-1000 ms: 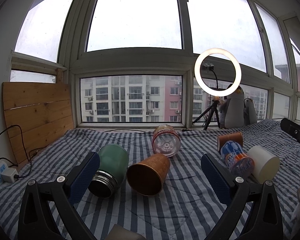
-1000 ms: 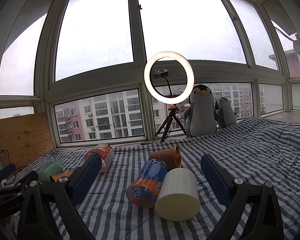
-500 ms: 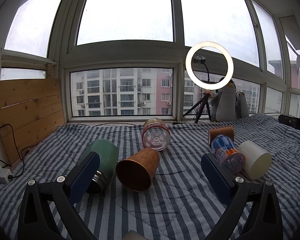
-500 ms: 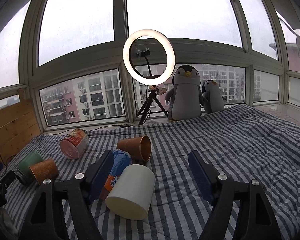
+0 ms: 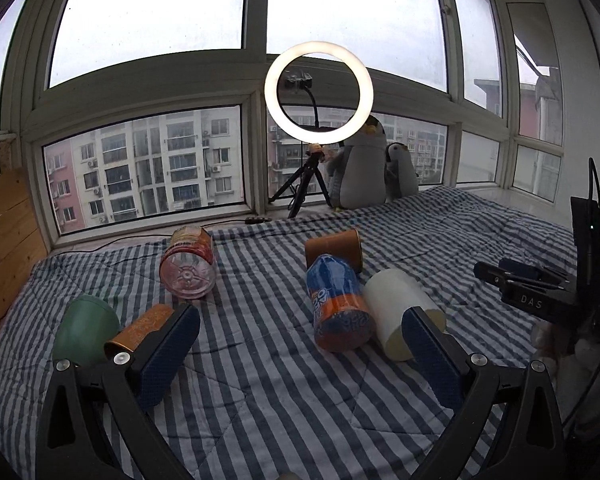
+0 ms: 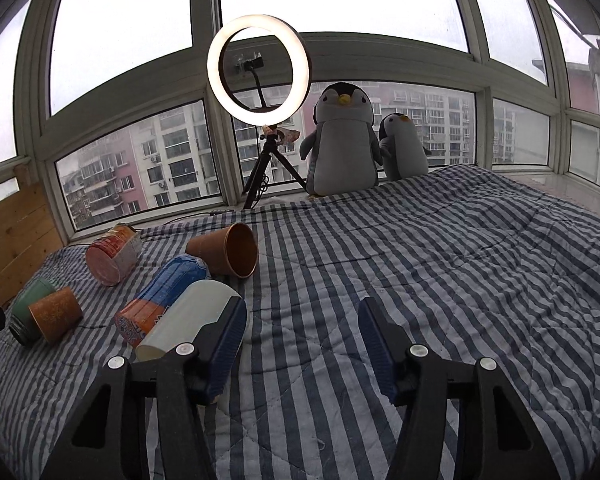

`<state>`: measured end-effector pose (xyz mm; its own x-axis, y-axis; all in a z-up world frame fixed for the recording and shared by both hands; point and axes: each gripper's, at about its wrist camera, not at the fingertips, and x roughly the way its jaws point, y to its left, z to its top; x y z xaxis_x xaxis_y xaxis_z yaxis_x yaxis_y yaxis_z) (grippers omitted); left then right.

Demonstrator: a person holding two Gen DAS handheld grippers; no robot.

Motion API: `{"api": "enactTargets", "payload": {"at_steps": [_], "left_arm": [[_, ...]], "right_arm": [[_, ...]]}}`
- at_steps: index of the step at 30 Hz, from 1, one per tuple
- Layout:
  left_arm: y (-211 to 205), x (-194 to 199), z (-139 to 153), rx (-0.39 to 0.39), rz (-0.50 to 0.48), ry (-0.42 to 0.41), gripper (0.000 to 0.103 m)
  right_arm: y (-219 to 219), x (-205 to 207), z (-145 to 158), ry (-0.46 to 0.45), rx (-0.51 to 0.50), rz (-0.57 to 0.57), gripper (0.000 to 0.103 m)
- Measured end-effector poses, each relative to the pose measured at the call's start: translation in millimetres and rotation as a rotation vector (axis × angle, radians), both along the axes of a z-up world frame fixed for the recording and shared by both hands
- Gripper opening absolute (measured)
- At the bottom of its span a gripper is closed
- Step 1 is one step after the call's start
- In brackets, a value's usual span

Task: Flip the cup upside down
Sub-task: 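Move the left tool toward the white cup lying on its side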

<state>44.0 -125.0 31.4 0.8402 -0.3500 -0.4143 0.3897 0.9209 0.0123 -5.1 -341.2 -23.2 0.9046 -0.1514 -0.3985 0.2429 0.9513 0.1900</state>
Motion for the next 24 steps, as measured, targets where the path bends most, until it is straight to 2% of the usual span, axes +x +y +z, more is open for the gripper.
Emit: {"api": "enactTargets", "payload": {"at_steps": [5,7,9,11,17,22,24], "left_arm": [[-32,1,4,0.013,-0.038,0.008,0.103],[-35,-1,4,0.017,-0.042,0.007,0.103],[-33,-3,4,0.024,-0.034,0.001,0.103],[-28,-1,4,0.026,-0.029,0.005,0.103],[-4,4,10,-0.015,0.004,0.001,0.103],[13,6,12,-0.035,0.014,-0.004,0.103],[22,6,12,-0.030,0.024,-0.010,0.103]], "right_arm": [[-8,15,-15,0.089,0.061,0.094,0.054],[-5,26,-22,0.130,0.068,0.136,0.049],[0,36,-29,0.172,0.076,0.161,0.037],[4,43,-34,0.199,0.084,0.199,0.033],[22,50,-32,0.205,0.091,0.298,0.032],[55,53,-27,0.198,0.096,0.459,0.032],[64,49,-20,0.170,0.075,0.491,0.032]]}}
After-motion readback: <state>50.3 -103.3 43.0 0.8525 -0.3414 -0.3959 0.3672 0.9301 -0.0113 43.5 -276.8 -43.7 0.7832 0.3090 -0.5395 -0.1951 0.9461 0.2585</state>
